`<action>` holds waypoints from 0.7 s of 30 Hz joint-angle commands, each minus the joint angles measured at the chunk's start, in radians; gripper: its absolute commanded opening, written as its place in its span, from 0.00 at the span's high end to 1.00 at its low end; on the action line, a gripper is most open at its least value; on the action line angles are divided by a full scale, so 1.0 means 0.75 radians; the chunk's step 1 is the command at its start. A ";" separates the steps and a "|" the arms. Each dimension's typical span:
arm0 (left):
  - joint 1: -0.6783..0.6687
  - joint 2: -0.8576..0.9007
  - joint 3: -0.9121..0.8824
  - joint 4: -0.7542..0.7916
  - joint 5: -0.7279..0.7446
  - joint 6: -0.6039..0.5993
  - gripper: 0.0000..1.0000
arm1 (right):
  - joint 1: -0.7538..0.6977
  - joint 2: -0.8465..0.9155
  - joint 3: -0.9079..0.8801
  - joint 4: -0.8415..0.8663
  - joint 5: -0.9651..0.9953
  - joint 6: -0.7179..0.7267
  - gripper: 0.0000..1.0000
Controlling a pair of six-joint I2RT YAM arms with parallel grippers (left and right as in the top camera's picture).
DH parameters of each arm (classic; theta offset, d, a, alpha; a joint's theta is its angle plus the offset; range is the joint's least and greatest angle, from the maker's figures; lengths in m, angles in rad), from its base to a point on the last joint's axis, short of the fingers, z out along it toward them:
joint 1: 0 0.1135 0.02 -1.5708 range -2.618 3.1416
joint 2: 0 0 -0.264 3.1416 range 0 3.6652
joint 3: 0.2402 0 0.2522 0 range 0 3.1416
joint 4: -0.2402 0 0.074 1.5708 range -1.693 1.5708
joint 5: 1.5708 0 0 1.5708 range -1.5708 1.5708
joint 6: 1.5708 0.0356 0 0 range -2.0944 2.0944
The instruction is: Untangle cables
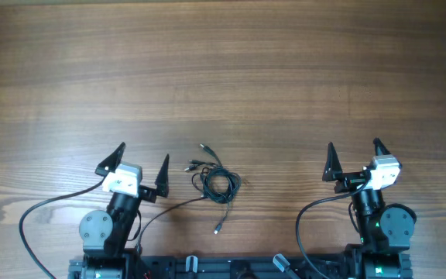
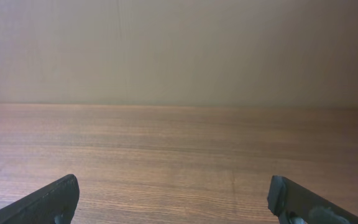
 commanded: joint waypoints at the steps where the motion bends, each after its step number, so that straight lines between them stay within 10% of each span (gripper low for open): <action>1: -0.002 -0.008 -0.001 0.009 0.149 0.019 0.00 | 0.008 -0.006 -0.002 0.001 0.012 -0.023 0.00; 12: -0.001 0.052 0.103 -0.087 0.079 -0.121 0.00 | 0.008 -0.006 -0.002 0.001 0.012 -0.023 0.00; 21: -0.001 0.731 0.413 -0.140 0.069 -0.121 0.00 | 0.008 -0.006 -0.002 0.001 0.012 -0.023 0.00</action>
